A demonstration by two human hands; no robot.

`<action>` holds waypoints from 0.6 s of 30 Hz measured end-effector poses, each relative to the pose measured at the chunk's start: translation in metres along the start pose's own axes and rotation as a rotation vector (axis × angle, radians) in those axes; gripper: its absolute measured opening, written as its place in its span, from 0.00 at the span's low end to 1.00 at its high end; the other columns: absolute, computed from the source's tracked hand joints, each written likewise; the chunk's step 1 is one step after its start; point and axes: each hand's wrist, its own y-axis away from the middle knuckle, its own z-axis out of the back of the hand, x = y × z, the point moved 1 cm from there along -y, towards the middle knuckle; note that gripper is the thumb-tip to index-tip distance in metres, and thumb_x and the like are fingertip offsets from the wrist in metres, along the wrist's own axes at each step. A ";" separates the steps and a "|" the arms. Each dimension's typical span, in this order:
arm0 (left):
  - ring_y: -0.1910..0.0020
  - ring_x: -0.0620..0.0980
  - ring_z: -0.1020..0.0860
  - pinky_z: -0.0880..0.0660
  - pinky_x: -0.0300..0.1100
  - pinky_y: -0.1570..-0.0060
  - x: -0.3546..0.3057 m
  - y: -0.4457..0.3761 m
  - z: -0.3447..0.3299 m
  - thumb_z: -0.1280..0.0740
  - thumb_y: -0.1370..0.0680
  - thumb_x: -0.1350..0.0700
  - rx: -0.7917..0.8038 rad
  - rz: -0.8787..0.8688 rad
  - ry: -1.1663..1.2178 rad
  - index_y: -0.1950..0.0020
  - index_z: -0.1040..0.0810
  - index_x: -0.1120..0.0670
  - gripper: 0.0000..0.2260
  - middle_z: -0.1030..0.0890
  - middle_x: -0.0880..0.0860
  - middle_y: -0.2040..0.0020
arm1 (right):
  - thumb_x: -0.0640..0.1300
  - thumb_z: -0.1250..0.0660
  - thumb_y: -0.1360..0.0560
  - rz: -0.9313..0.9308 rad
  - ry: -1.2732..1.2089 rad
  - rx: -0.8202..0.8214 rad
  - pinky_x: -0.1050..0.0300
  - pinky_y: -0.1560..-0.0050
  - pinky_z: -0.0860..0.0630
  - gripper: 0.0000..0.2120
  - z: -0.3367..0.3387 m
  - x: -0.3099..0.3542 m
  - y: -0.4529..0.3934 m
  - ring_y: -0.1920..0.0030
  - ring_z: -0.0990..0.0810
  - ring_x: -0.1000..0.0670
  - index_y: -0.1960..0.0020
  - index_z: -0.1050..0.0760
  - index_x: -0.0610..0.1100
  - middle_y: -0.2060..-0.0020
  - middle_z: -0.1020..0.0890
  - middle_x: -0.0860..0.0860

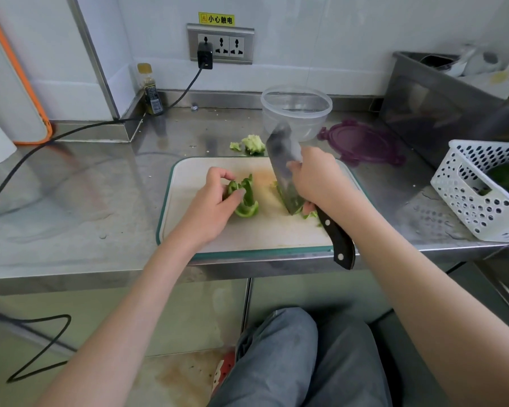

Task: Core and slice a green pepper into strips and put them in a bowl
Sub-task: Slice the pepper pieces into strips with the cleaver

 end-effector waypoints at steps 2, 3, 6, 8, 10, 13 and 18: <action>0.58 0.51 0.23 0.29 0.44 0.56 -0.001 -0.001 0.000 0.38 0.20 0.53 0.011 0.037 0.058 0.43 0.37 0.52 0.10 0.22 0.53 0.59 | 0.43 0.43 0.19 -0.015 -0.127 0.020 0.57 0.82 0.26 0.12 0.005 0.005 0.009 0.77 0.22 0.47 0.37 0.33 0.42 0.57 0.27 0.45; 0.55 0.53 0.22 0.27 0.46 0.53 -0.001 -0.001 0.000 0.37 0.21 0.53 0.016 0.051 0.078 0.43 0.37 0.52 0.11 0.21 0.54 0.57 | 0.43 0.42 0.19 -0.019 -0.162 0.041 0.55 0.81 0.24 0.12 0.006 0.009 0.012 0.80 0.24 0.47 0.37 0.33 0.43 0.55 0.26 0.44; 0.55 0.52 0.21 0.27 0.45 0.50 -0.002 -0.002 -0.001 0.37 0.21 0.53 0.011 0.082 0.114 0.42 0.37 0.52 0.12 0.20 0.54 0.56 | 0.37 0.39 0.21 0.013 -0.132 0.087 0.52 0.73 0.21 0.11 0.003 0.020 0.016 0.78 0.25 0.49 0.39 0.33 0.43 0.49 0.23 0.43; 0.59 0.49 0.23 0.29 0.43 0.54 -0.001 -0.003 -0.001 0.37 0.21 0.54 -0.006 0.098 0.159 0.44 0.37 0.53 0.10 0.21 0.52 0.60 | 0.40 0.43 0.19 0.010 -0.198 0.056 0.57 0.82 0.25 0.01 -0.002 0.023 0.016 0.85 0.27 0.50 0.48 0.35 0.43 0.57 0.26 0.45; 0.61 0.49 0.25 0.30 0.44 0.55 0.001 -0.004 -0.002 0.38 0.20 0.55 -0.018 0.098 0.176 0.46 0.37 0.52 0.08 0.23 0.52 0.62 | 0.42 0.45 0.19 0.037 -0.189 0.032 0.56 0.82 0.27 0.04 -0.009 0.024 0.014 0.81 0.26 0.48 0.51 0.36 0.42 0.63 0.28 0.46; 0.60 0.51 0.26 0.30 0.47 0.53 0.004 -0.006 -0.002 0.40 0.19 0.56 -0.004 0.086 0.148 0.47 0.38 0.52 0.06 0.23 0.53 0.63 | 0.42 0.44 0.19 0.021 -0.192 0.086 0.51 0.75 0.23 0.06 -0.020 0.024 0.011 0.78 0.25 0.45 0.46 0.34 0.40 0.62 0.25 0.43; 0.59 0.49 0.27 0.30 0.44 0.54 0.005 -0.006 -0.002 0.42 0.19 0.57 -0.012 0.059 0.106 0.47 0.38 0.54 0.05 0.25 0.52 0.62 | 0.43 0.45 0.20 0.137 -0.136 0.008 0.60 0.72 0.29 0.09 -0.031 0.020 0.011 0.58 0.21 0.41 0.42 0.32 0.40 0.54 0.23 0.43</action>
